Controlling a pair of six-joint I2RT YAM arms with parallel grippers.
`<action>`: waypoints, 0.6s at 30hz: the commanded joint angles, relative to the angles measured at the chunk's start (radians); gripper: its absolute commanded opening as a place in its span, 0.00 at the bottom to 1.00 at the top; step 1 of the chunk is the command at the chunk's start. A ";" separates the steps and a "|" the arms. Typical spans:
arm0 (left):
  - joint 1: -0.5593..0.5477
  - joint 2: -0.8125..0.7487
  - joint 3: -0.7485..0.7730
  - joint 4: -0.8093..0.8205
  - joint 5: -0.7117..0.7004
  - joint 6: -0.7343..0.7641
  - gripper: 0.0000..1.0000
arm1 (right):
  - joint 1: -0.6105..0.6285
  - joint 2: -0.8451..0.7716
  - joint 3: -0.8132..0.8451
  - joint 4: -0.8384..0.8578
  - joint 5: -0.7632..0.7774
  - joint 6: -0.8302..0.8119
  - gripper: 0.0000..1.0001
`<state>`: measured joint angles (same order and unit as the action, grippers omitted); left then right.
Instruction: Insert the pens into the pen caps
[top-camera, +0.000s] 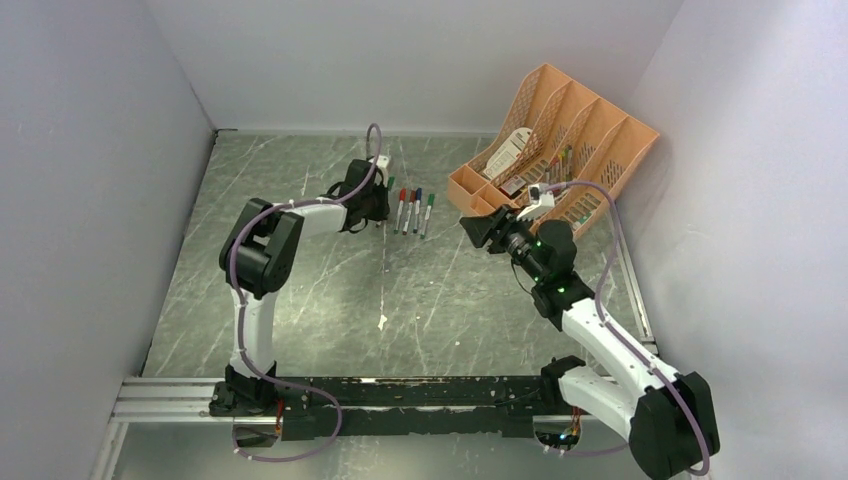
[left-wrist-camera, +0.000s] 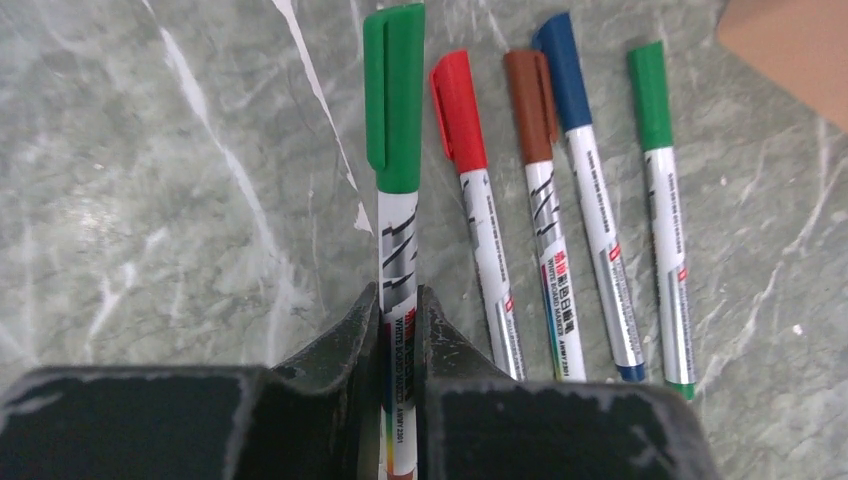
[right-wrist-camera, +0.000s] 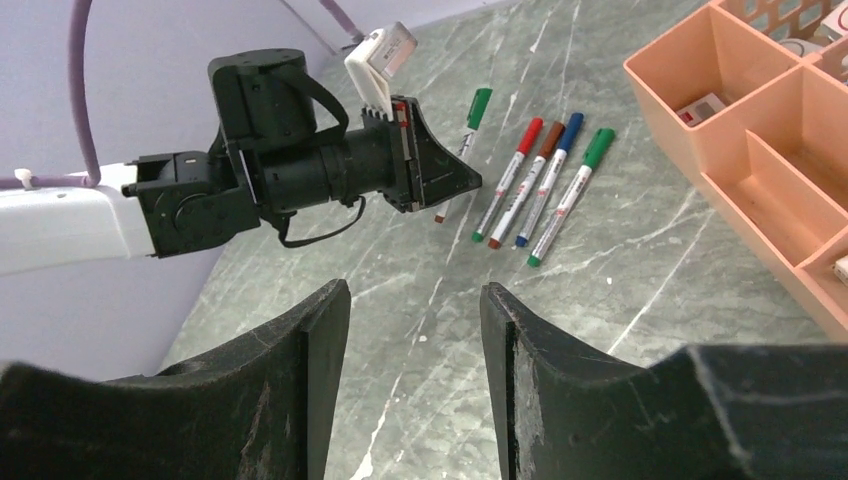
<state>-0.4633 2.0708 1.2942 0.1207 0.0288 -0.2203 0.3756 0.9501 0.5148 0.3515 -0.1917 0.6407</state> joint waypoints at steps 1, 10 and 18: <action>0.005 0.034 0.045 -0.048 0.069 -0.019 0.20 | -0.006 0.042 -0.001 0.015 -0.010 -0.046 0.51; 0.004 0.022 0.059 -0.072 0.162 -0.043 0.51 | -0.006 0.298 0.085 -0.002 0.038 -0.111 0.56; 0.006 -0.112 -0.029 -0.036 0.152 -0.050 0.47 | 0.026 0.670 0.297 0.013 0.107 -0.145 0.00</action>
<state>-0.4618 2.0640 1.2995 0.0620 0.1600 -0.2619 0.3847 1.5047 0.7399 0.3328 -0.1394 0.5297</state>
